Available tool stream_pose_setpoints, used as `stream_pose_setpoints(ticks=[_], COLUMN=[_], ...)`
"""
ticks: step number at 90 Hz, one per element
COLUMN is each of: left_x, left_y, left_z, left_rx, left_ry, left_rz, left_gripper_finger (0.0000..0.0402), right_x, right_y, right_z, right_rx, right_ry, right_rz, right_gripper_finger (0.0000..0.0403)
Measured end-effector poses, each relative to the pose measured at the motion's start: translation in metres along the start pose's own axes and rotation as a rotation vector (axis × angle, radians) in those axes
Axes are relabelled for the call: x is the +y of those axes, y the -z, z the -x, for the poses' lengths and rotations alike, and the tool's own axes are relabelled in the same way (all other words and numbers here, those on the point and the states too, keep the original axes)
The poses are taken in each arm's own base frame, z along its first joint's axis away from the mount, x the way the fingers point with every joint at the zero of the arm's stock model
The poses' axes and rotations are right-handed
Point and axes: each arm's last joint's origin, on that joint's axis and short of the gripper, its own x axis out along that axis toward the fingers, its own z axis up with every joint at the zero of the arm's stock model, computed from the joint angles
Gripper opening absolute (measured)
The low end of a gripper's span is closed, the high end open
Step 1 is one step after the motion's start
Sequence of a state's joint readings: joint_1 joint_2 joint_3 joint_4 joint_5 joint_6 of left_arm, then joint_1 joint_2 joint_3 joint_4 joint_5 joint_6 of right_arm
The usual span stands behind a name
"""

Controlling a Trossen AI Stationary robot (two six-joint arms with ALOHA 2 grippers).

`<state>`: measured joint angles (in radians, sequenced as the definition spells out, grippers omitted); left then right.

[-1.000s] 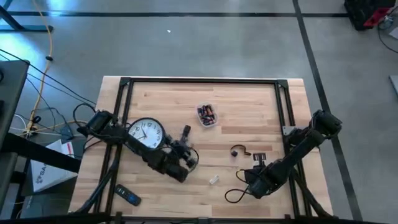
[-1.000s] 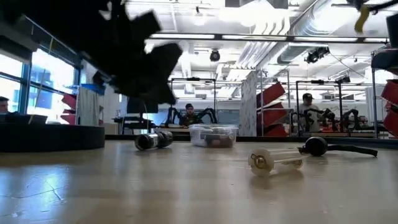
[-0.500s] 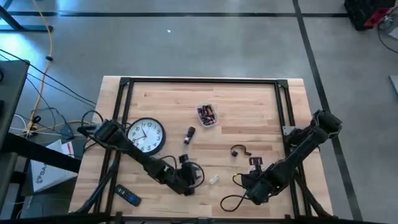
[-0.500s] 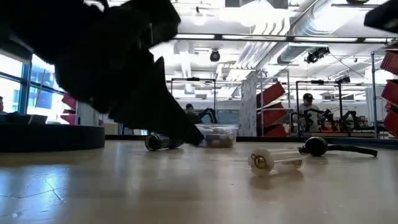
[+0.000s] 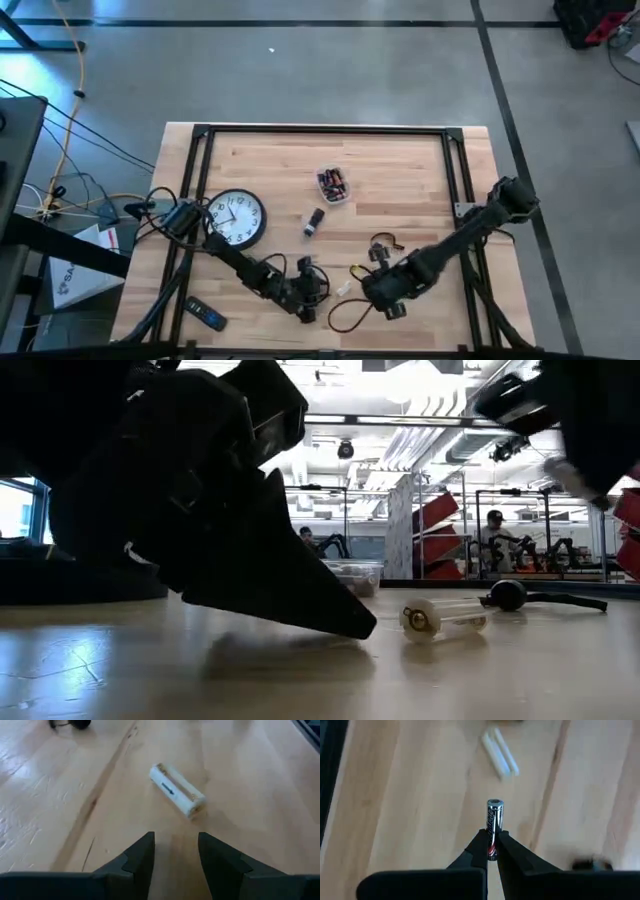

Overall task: Insert battery
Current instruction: Insert the silver battery into the battery holder

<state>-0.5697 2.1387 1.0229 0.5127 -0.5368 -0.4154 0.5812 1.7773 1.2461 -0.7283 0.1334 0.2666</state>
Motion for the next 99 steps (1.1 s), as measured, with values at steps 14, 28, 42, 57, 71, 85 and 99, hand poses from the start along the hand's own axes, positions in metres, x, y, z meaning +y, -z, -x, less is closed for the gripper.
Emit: stream_pose_setpoints(ticks=[14,28,42,57,71,85,99], left_x=[0.003,0.011,0.023,0.031,0.034,0.030,0.029], left_y=[0.000,-0.002,-0.006,-0.009,-0.013,-0.030,-0.042], left_z=[-0.007,-0.013,-0.019,-0.023,-0.023,-0.011,0.012], left_rx=[-0.037,-0.046,-0.047,-0.042,-0.047,-0.080,-0.020], left_ry=[0.015,-0.006,-0.039,-0.048,-0.055,-0.066,-0.174], left_rz=[-0.014,-0.036,-0.048,-0.049,-0.059,-0.070,-0.129], left_gripper_finger=[0.0133,0.0133,0.0133,0.0133,0.0133,0.0133,0.0133], right_x=[-0.013,-0.022,-0.026,-0.028,-0.029,-0.040,-0.061], right_y=[-0.004,-0.005,-0.007,-0.008,-0.007,-0.003,0.000], right_z=[-0.024,-0.034,-0.034,-0.035,-0.035,-0.035,-0.036], right_rx=[0.048,0.068,0.063,0.060,0.063,0.117,0.172], right_ry=[-0.010,-0.007,-0.008,-0.017,-0.014,0.070,0.107], right_rz=[0.062,0.085,0.088,0.070,0.024,-0.048,-0.129], right_gripper_finger=[0.0000,0.0000,0.0000,0.0000,0.0000,0.0000,0.0000])
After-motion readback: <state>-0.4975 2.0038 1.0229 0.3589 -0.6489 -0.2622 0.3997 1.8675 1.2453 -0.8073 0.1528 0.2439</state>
